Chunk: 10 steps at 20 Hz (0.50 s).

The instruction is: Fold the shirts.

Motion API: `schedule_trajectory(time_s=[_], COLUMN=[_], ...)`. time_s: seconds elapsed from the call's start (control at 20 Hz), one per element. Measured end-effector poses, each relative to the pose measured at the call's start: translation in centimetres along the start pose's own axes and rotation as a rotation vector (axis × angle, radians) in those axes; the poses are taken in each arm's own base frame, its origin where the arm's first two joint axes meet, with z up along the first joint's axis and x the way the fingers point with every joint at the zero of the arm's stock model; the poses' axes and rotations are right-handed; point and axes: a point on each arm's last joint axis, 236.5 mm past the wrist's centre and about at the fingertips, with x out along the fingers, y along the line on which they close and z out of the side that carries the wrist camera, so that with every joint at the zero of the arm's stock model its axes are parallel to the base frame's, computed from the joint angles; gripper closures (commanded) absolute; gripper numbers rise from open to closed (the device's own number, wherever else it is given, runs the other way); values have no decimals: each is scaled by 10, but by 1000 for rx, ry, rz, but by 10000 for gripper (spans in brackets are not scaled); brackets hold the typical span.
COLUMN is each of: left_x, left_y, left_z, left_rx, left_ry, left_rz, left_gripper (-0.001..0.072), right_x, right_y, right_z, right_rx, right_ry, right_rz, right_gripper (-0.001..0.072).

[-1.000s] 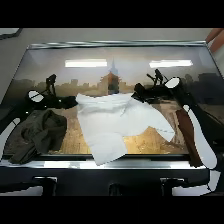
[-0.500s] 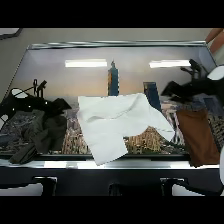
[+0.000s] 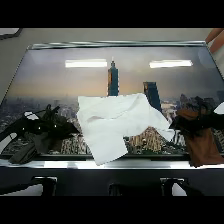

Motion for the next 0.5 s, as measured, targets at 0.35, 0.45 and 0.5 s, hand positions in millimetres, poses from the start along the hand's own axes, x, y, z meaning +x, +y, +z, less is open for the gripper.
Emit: schedule_trajectory(time_s=[0.35,0.45,0.5], left_x=[40,51,55], left_y=[-33,-36,-36], left_z=[-6,-11,-12], left_rx=[17,20,24], left_ry=[-2,17,23], left_rz=[-54,-53,-47], left_gripper=[214,357,511], right_x=[7,8,8], right_y=[-4,-4,-5], right_z=[-11,-11,-12], right_rx=[6,6,6], right_ry=[9,8,11], right_rz=[1,-1,-5], right_gripper=[127,118,107])
